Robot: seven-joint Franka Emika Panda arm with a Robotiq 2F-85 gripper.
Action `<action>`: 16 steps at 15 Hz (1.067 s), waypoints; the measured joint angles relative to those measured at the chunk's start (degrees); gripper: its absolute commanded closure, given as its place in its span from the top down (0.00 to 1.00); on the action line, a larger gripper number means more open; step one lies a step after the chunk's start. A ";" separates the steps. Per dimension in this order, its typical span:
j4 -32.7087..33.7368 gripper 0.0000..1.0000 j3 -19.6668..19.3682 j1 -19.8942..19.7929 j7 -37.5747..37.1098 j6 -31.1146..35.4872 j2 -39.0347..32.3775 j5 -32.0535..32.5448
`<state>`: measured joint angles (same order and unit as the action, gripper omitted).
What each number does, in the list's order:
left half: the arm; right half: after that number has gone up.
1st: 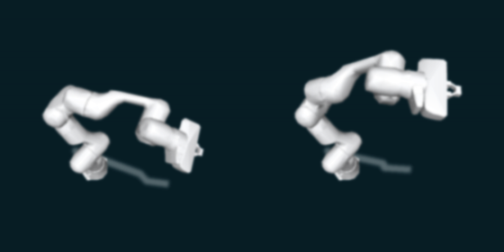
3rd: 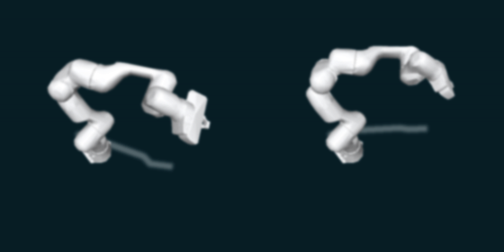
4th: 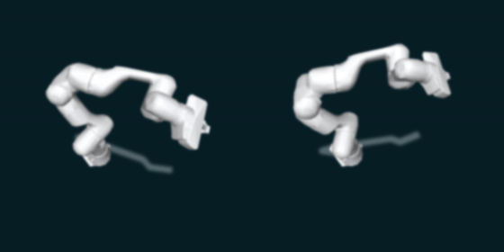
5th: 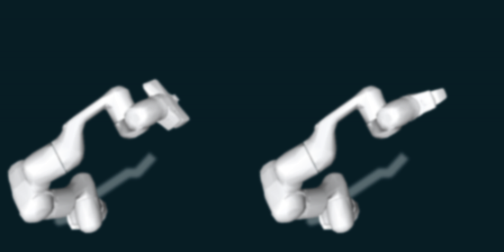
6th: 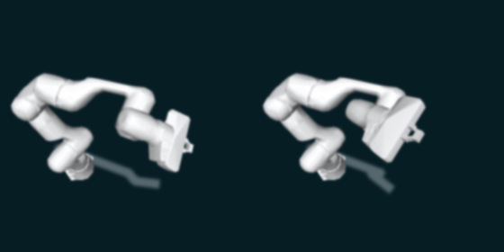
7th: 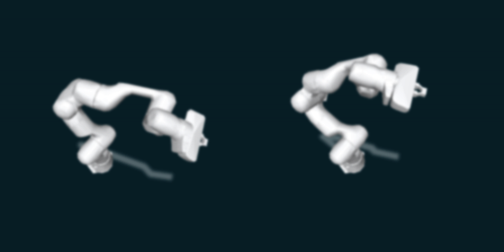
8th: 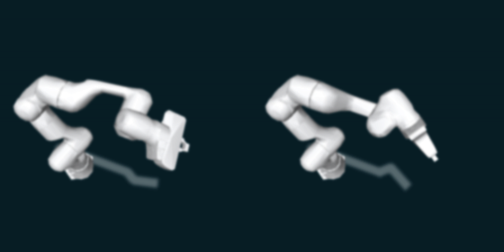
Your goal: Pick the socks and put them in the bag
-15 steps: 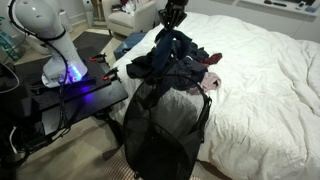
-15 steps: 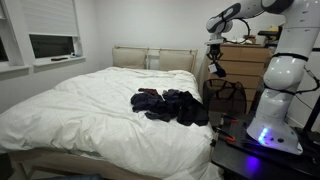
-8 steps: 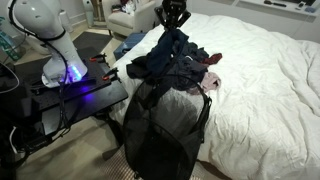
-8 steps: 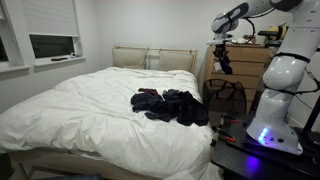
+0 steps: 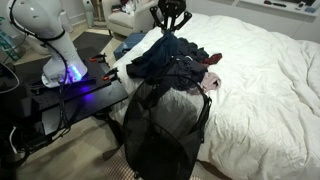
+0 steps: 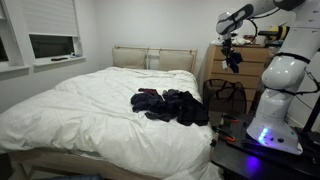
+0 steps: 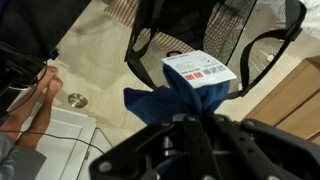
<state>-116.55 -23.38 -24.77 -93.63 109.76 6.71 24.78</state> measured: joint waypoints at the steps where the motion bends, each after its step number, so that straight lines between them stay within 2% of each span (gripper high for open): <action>1: 0.00 0.02 -0.06 -0.40 -0.99 0.00 0.06 0.50; 6: 0.00 0.02 -0.66 -1.83 -2.39 1.03 0.06 3.13; 12: -0.04 0.02 -1.05 -2.83 -3.63 6.96 0.03 8.33; 13: -0.14 0.33 -1.09 -2.88 -4.05 8.63 0.00 9.49; 14: -0.29 0.36 -1.12 -2.94 -4.74 10.36 -0.05 10.41; 16: -0.70 0.48 -1.19 -3.04 -5.39 13.79 -0.14 11.52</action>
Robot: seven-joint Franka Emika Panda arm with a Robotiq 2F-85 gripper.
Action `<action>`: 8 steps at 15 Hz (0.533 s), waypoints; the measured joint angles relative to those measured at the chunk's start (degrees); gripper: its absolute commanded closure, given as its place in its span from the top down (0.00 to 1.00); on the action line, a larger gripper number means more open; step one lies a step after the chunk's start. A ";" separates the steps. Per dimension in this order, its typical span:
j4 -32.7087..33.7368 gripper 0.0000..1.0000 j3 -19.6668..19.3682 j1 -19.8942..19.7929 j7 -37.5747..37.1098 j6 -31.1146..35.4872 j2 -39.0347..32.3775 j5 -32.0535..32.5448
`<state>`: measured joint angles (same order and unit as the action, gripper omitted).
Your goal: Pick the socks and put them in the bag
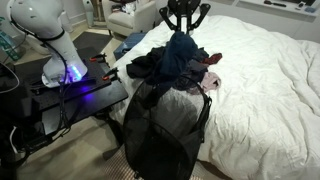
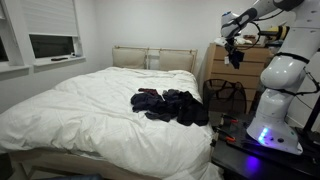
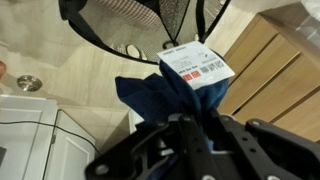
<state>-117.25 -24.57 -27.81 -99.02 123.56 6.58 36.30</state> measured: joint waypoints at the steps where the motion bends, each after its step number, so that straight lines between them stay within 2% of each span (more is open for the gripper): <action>1: -0.36 0.57 0.00 -0.01 -0.39 1.78 0.00 0.79; 6: -2.27 0.94 0.31 0.27 -0.38 9.08 0.05 2.25; 7: -2.73 1.00 0.44 0.52 -0.28 10.26 0.12 2.25; 8: -3.33 1.00 0.64 0.83 0.31 11.68 0.26 1.93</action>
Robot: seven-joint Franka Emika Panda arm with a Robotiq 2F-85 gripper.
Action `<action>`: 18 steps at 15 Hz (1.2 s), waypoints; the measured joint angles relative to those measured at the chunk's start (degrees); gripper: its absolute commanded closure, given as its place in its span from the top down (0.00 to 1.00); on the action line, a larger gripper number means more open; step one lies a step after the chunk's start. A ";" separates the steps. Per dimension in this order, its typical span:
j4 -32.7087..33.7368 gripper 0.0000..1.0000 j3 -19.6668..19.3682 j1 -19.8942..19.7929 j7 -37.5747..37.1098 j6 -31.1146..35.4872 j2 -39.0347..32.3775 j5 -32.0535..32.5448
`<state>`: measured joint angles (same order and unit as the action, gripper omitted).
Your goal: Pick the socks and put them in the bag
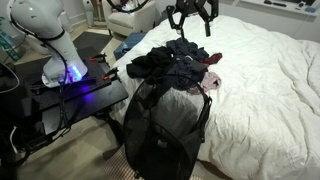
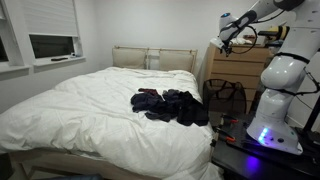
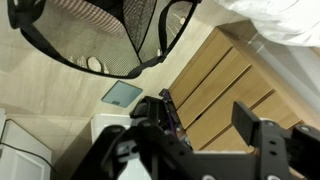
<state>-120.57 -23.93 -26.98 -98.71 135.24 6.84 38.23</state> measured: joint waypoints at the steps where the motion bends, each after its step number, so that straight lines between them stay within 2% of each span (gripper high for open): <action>1: -0.77 1.00 0.19 0.43 1.58 1.36 0.22 -1.19; 4: -3.24 1.00 1.23 2.42 10.31 2.99 1.13 -8.14; 9: -5.61 1.00 3.79 5.90 27.13 1.51 1.73 -22.43; 13: -5.23 1.00 5.44 8.08 39.48 -6.33 1.75 -31.03; 18: -3.83 1.00 6.50 8.97 51.42 -19.71 1.28 -33.25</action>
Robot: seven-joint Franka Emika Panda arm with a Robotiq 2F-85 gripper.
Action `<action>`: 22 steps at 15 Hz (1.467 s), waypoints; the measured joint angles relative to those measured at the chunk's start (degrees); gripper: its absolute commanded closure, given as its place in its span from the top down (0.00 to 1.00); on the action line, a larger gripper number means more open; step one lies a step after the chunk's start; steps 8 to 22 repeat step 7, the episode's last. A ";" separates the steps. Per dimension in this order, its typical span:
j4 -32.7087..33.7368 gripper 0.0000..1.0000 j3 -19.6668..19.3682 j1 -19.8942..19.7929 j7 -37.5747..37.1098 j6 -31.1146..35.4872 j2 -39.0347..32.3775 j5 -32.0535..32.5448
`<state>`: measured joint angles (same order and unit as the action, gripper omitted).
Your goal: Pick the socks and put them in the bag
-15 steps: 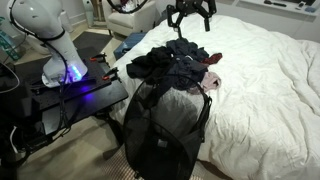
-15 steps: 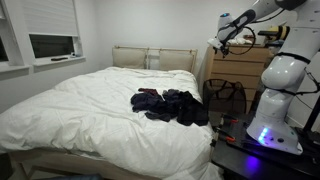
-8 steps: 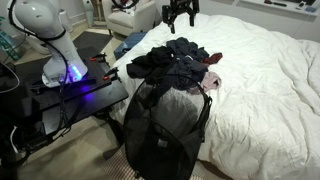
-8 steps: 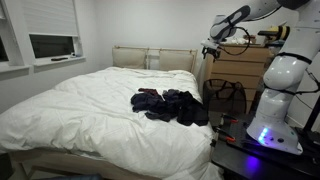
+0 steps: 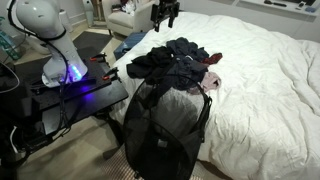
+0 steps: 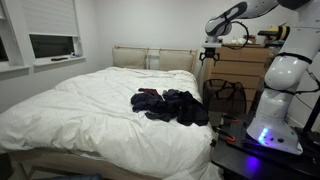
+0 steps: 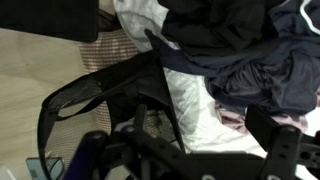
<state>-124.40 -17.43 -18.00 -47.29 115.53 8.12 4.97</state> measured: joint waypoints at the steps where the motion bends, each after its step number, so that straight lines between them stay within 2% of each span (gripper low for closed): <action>1: 0.28 1.00 0.06 0.00 1.31 -1.63 -0.20 0.00; 22: 0.47 1.00 0.10 0.00 2.26 -2.31 -0.69 0.00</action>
